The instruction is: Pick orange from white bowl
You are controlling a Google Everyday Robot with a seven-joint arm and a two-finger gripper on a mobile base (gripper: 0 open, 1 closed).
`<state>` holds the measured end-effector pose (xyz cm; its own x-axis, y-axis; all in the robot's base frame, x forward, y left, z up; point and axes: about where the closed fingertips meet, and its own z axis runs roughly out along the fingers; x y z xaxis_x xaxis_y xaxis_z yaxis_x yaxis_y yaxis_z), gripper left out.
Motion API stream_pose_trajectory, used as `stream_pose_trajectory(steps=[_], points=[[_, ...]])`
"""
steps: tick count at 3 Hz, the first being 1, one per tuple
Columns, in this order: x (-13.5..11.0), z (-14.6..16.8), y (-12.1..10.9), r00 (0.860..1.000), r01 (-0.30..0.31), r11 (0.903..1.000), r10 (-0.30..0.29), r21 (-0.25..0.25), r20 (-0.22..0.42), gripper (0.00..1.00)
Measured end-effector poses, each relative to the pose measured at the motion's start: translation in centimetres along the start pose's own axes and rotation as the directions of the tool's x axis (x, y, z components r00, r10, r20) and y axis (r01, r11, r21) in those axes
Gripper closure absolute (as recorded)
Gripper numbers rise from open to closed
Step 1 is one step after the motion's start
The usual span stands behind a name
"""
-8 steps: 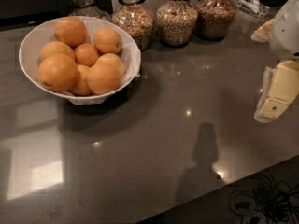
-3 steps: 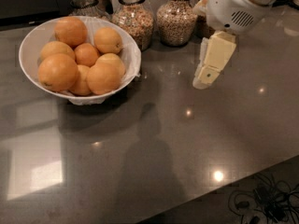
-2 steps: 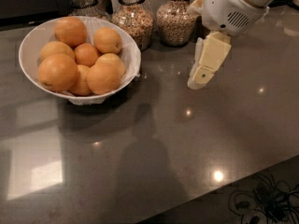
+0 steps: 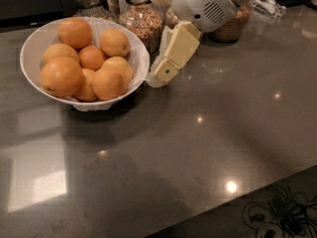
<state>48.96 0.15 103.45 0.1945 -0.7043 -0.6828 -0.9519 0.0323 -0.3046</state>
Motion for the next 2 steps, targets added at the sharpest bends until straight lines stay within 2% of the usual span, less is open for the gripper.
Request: stream_pose_trajectory(steps=[1,2], points=[[-5.45,2.82,1.81,0.992,0.028,0.9959,-0.016,-0.086,0.128,0.00],[-5.45,2.83,1.81,0.992,0.027,0.9959,-0.016,-0.086,0.128,0.00]])
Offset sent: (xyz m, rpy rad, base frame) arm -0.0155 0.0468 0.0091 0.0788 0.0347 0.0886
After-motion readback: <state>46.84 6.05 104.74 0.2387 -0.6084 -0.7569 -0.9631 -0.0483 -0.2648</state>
